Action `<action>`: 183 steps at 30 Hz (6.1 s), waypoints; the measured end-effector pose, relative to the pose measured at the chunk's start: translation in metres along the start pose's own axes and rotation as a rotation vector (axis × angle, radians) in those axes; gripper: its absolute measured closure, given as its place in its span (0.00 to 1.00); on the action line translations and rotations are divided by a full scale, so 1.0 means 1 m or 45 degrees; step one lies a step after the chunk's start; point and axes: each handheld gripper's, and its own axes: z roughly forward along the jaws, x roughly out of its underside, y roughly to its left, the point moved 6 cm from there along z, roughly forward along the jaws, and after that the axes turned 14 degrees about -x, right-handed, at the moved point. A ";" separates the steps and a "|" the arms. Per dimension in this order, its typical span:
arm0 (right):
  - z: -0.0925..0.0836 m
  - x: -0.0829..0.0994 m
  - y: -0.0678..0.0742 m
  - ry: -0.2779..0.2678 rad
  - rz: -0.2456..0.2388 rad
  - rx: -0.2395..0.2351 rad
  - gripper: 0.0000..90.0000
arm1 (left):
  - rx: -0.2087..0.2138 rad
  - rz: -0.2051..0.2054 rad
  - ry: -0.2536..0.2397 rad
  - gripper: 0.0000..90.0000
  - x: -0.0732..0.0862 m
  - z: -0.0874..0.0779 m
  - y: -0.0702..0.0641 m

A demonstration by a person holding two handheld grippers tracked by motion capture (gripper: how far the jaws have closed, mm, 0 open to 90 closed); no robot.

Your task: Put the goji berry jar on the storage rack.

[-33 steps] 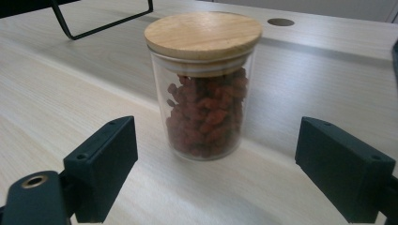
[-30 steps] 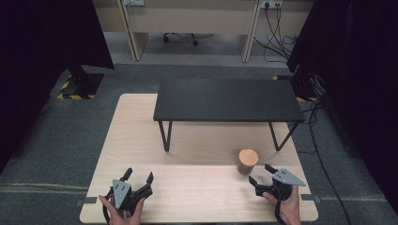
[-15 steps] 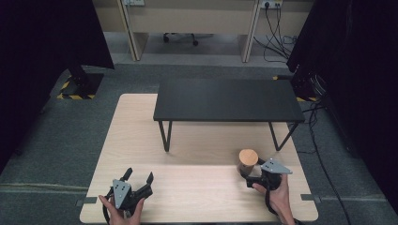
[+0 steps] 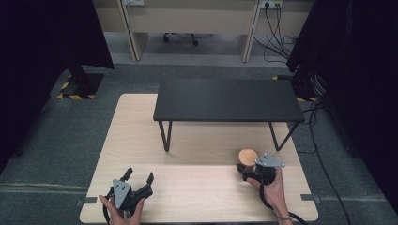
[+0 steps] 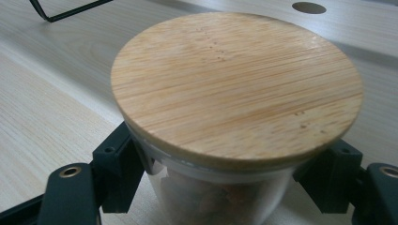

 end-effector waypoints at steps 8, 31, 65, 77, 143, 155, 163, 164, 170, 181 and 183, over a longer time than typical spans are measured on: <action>-0.001 0.001 0.004 -0.009 -0.023 0.019 0.29 | 0.001 -0.001 -0.001 0.18 0.000 0.000 0.000; -0.035 -0.028 0.064 -0.141 0.096 0.246 0.29 | 0.000 0.004 -0.002 0.18 0.000 0.000 -0.001; -0.079 -0.135 0.094 -0.294 -0.003 0.346 0.29 | 0.002 -0.004 0.003 0.18 0.000 0.000 -0.002; -0.076 -0.177 0.081 -0.311 -0.029 0.404 0.29 | 0.005 -0.002 0.007 0.18 0.000 0.000 -0.002; -0.007 -0.218 0.005 -0.213 0.096 0.364 0.10 | 0.005 -0.022 0.011 0.18 -0.001 0.002 0.001; -0.034 -0.206 0.019 -0.260 0.066 0.336 0.00 | 0.003 -0.011 0.013 0.18 -0.001 0.002 0.000; -0.044 -0.187 0.027 -0.282 0.066 0.309 0.00 | 0.003 -0.007 0.010 0.18 -0.001 0.001 0.000; -0.044 -0.187 0.027 -0.282 0.066 0.309 0.00 | 0.003 -0.007 0.010 0.18 -0.001 0.001 0.000; -0.051 -0.176 0.036 -0.303 0.047 0.299 0.00 | 0.001 -0.003 0.009 0.18 -0.001 0.001 0.000; -0.065 -0.160 0.049 -0.315 -0.003 0.310 0.00 | 0.001 0.003 0.010 0.18 -0.001 0.001 -0.001; -0.067 -0.155 0.051 -0.318 -0.005 0.315 0.00 | 0.002 0.002 0.007 0.18 -0.001 0.001 -0.001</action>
